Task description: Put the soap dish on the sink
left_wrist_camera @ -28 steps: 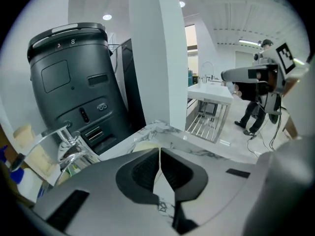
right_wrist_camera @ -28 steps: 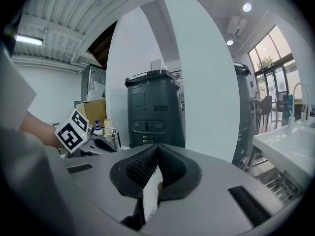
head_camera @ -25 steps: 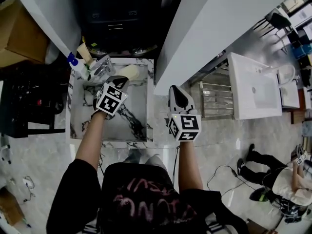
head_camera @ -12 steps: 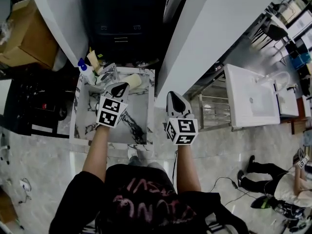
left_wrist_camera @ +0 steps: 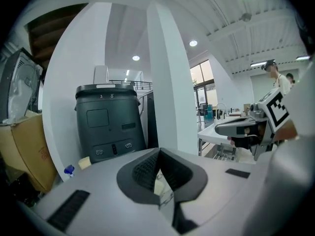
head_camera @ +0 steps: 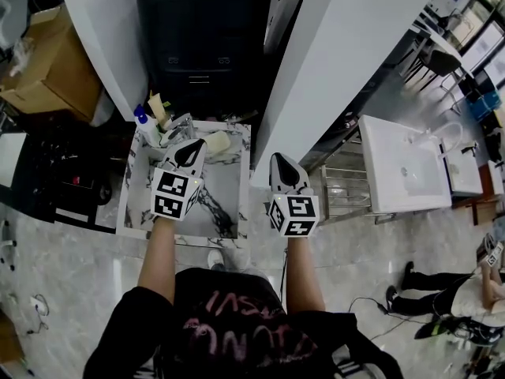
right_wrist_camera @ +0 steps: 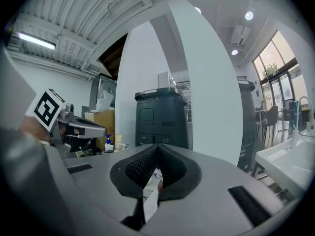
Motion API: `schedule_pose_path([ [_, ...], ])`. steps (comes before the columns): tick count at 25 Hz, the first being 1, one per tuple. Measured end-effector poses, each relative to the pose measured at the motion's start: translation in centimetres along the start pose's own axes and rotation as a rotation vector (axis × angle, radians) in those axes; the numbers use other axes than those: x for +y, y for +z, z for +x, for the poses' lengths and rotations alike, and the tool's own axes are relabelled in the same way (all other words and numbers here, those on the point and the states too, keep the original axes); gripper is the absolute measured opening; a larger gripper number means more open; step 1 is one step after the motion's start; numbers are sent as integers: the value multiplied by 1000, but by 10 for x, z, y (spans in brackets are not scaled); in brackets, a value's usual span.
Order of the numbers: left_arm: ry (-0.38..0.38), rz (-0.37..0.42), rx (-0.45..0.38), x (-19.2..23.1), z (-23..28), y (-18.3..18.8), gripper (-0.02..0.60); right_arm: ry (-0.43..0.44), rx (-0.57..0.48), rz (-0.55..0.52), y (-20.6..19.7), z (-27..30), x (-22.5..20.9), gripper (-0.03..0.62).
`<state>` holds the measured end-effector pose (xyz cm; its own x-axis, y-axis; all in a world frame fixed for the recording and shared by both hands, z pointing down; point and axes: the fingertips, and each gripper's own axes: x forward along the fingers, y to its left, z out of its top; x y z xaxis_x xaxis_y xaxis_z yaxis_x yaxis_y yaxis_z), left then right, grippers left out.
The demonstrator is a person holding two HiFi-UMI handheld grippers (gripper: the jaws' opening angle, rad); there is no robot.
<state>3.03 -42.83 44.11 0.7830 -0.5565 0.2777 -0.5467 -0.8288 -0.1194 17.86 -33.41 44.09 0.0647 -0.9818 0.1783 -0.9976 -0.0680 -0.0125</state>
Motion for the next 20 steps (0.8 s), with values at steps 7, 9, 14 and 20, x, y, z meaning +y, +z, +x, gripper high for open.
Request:
schedule_pose_path([
  [7,30,20,-59,10,-23,22,15,-14,-26,-13,15,-4,5,14],
  [9,37,21,-79,11,-29,26,15,-17,-32,-17,18,-5,8,14],
  [14,50,12,-105,17,-39,29,15,-14,-51,-18,26,-6,18,14],
  [20,51,-31,-131,23,-48,31,15,-13,-59,-34,30,-6,28,12],
])
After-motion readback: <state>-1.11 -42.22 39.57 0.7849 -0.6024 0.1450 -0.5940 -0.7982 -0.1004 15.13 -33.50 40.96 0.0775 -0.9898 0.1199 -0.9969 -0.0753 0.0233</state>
